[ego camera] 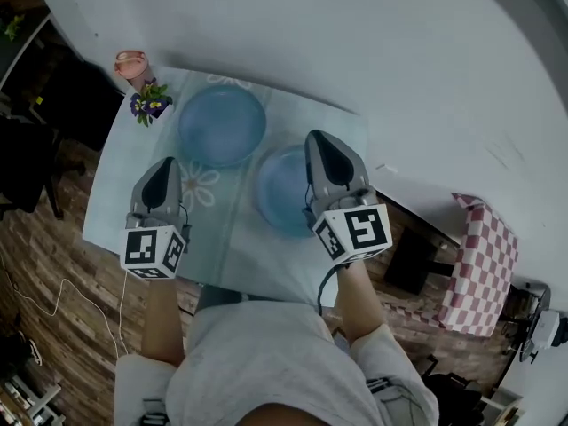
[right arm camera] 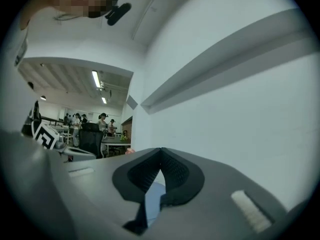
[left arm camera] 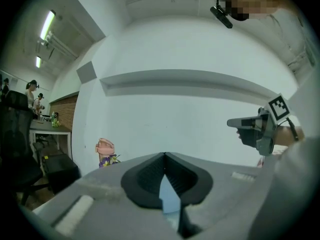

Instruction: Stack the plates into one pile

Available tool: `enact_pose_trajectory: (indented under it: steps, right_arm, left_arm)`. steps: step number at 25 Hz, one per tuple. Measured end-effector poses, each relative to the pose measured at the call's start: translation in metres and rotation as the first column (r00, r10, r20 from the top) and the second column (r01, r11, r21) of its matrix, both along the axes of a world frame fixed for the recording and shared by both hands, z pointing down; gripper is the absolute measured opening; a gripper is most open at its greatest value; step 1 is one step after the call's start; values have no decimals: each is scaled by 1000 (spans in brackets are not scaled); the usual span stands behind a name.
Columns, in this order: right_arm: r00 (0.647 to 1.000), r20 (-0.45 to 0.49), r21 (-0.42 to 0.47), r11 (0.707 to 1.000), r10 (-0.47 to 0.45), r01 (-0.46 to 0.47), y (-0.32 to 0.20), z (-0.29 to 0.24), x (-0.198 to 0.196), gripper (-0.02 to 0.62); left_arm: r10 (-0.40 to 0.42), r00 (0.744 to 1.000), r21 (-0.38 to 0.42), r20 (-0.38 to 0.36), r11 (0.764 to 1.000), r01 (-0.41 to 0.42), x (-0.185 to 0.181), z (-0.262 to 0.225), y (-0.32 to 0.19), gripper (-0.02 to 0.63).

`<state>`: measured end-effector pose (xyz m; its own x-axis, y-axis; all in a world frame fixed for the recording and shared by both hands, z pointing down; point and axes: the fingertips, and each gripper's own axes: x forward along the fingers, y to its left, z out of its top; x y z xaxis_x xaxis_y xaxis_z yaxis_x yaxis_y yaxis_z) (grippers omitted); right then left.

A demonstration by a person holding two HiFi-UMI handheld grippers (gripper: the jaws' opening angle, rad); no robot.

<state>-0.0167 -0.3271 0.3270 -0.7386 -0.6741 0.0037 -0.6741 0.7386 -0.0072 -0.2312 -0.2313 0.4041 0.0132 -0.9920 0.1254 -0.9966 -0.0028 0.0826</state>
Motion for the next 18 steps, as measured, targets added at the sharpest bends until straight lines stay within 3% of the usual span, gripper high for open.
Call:
enact_pose_trajectory:
  steps: [4,8,13,18]
  right_arm:
    - [999,3,-114,992,-48,48,-29,-3,-20,0]
    - [993,-38,-241,965,-113,100,-56,17,-42,0]
    - [973,-116,-380,914,-198,141,-80,68,-67,0]
    - [942,-197,-505,852,-271,139,-110,129,-87,24]
  left_arm:
    - [-29,1000,-42,-2,999,29,-10,2,-3,5]
    - [-24,1000,-108,6,994,25,-12,16,-13,5]
    - [-38,996,-207,-81,978,21,-19,45,-28,5]
    - [-109,978,-313,-179,948,48,-31,85,-42,55]
